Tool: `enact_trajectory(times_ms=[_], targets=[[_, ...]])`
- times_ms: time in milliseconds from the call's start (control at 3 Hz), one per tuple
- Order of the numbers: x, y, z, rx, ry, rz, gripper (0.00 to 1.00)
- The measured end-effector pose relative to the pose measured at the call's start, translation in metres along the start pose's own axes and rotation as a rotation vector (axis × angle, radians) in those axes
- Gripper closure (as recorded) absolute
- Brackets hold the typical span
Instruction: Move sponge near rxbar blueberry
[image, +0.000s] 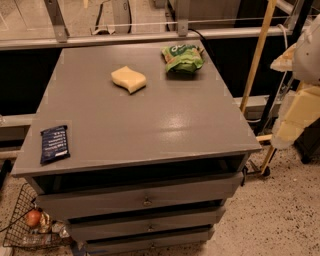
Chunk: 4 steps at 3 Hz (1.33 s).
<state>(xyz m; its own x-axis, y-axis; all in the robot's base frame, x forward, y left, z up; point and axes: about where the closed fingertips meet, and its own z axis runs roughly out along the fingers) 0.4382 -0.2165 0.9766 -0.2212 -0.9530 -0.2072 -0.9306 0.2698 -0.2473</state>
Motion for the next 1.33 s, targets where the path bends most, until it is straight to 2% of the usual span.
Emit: enact_trajectory(times_ms=[333,667,1000,1333], targets=[[0.000,0.000,0.000,0.000,0.000,0.000,0.00],[-0.005,-0.007,0.014,-0.034,-0.043,0.049,0.00],[-0.059,-0.035,0.052,-0.101,-0.203,0.044,0.00],[-0.132,-0.063,0.098,-0.165,-0.450,0.022,0.00]])
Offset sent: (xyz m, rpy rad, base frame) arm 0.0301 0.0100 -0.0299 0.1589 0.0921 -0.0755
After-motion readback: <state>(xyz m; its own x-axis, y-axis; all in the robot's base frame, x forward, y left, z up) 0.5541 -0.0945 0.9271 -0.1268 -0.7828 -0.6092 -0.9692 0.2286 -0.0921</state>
